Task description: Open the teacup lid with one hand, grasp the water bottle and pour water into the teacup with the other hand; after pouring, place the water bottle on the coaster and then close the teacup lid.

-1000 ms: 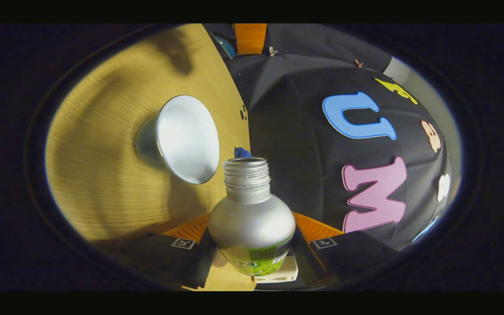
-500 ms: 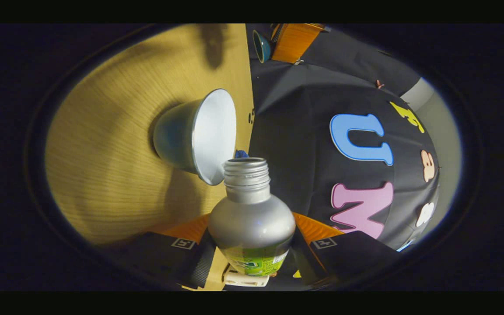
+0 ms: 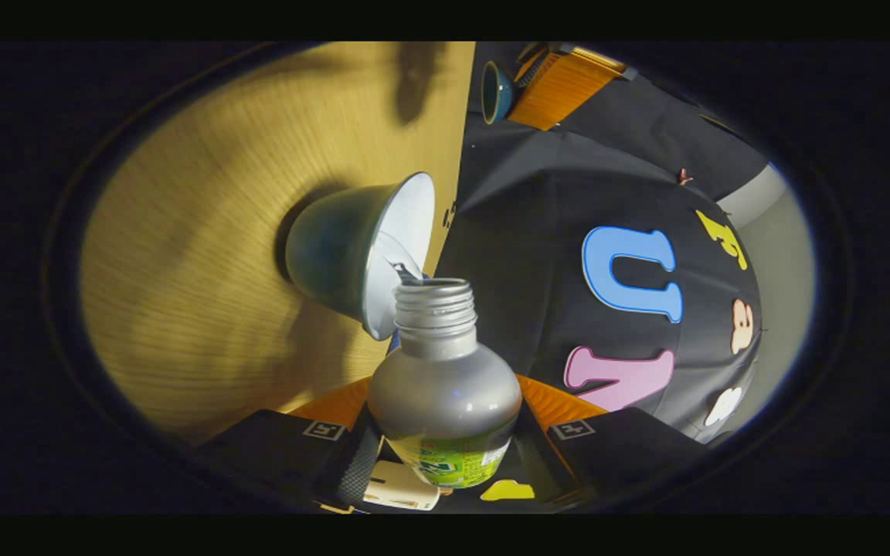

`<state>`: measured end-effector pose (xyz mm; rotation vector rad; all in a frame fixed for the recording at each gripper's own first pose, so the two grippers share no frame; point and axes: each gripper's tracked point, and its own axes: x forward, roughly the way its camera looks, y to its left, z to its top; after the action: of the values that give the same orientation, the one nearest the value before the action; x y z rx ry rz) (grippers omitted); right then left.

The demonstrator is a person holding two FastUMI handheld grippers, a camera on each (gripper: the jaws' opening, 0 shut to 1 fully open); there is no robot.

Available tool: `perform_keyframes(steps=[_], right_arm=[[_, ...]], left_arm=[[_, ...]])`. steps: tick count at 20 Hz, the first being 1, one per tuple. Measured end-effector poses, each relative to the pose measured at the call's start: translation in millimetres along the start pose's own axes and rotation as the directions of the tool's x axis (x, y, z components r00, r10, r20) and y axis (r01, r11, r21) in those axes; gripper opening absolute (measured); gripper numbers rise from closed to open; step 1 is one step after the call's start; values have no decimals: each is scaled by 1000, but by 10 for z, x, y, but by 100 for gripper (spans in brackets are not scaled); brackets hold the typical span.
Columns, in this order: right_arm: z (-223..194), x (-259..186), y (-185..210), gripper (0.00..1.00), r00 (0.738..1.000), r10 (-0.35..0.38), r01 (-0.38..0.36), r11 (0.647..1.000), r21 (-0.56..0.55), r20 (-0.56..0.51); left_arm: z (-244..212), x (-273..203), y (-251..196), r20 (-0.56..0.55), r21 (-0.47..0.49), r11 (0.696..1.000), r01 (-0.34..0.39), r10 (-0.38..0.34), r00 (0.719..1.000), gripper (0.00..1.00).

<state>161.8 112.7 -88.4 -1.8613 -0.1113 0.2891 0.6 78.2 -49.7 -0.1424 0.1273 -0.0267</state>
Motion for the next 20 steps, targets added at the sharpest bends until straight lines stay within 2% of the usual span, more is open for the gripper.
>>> perform_keyframes(steps=[1,3,4,5,8,16,17,20], right_arm=[[-13,6,3,81,1000,-1,1,1000,-8,2],[-15,4,-12,80,1000,-4,4,1000,-6,3],[-6,-7,-24,80,1000,-6,6,1000,-6,6],[6,-3,-48,80,1000,-12,13,1000,-8,6],[6,10,-106,81,1000,-24,24,1000,-13,10],[20,36,-165,81,998,-55,56,997,-56,8],[14,43,-167,81,998,-57,57,997,-55,10],[23,39,-184,80,998,-63,64,995,-71,14]], left_arm=[[-6,2,5,-1,0,1000,1,-1,1000,27],[0,2,8,0,-1,1000,0,0,1000,27],[-1,-7,17,0,-1,1000,1,-1,1000,30],[-1,-2,9,0,-2,1000,1,-1,1000,24],[0,-14,5,-1,-2,1000,2,-2,1000,27],[31,-43,1,8,3,1000,3,-3,1000,27],[20,-43,4,8,1,1000,3,-3,1000,24],[16,-50,-1,5,-4,1000,6,-6,1000,27]])
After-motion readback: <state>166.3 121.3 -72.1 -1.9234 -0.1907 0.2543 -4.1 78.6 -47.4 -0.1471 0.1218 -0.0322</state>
